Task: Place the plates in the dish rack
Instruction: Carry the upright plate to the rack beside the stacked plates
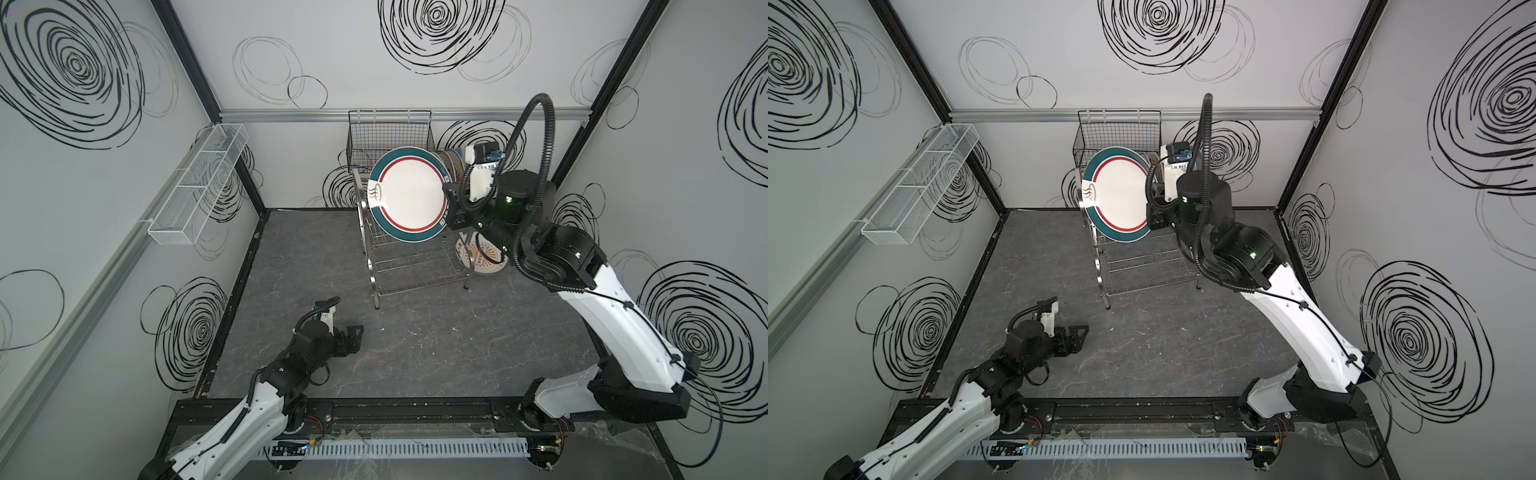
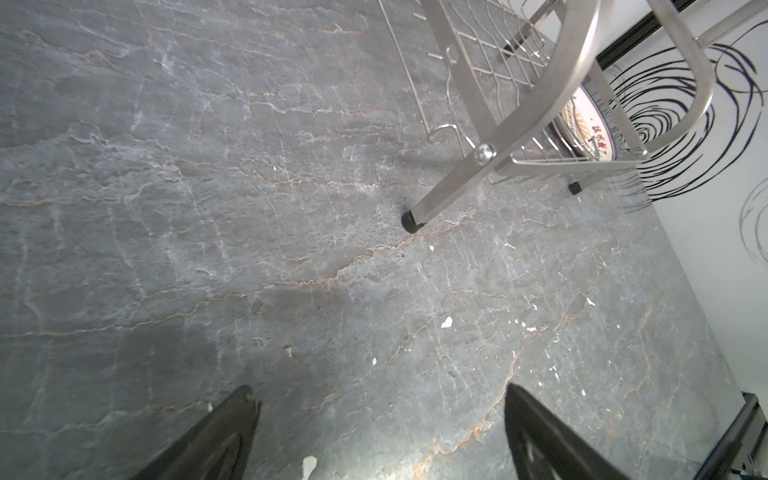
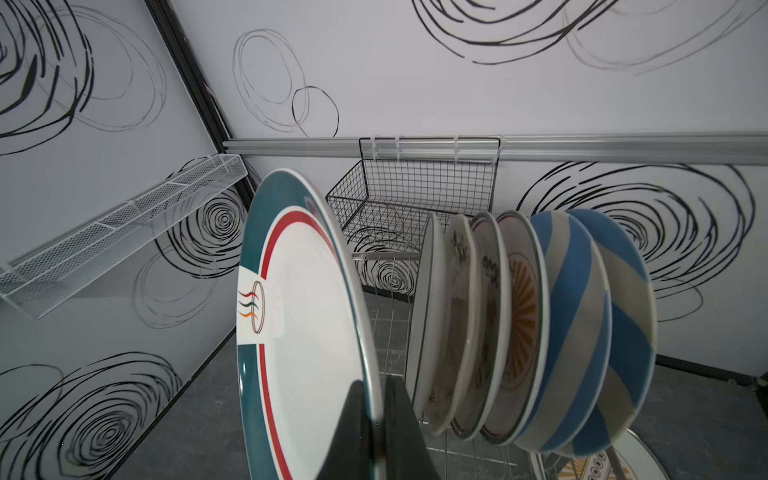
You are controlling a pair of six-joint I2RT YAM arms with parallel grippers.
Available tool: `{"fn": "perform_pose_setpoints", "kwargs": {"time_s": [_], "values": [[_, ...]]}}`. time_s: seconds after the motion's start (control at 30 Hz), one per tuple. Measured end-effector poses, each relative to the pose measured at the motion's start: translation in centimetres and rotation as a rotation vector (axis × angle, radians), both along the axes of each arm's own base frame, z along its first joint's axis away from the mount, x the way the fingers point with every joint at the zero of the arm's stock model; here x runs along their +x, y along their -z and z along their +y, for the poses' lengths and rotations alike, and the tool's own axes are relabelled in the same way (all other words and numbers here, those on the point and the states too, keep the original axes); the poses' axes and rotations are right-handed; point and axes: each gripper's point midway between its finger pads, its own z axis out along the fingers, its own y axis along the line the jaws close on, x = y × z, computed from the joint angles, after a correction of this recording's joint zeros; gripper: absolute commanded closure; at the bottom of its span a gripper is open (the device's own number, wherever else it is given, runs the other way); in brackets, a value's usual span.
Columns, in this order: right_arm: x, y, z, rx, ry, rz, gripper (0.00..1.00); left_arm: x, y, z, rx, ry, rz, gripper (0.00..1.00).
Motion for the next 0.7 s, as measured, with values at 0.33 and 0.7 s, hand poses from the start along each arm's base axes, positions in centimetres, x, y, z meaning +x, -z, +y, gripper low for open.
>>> {"fn": "perform_pose_setpoints", "kwargs": {"time_s": [0.33,0.7], "values": [[2.3,1.1,-1.0,-0.142,0.307,-0.088,1.0,0.1,-0.7,-0.1,-0.015,0.005,-0.024,0.04],[3.4,2.3,1.4,-0.247,0.469,-0.145,1.0,-0.1,-0.2,-0.2,-0.011,0.012,-0.006,0.04]]}}
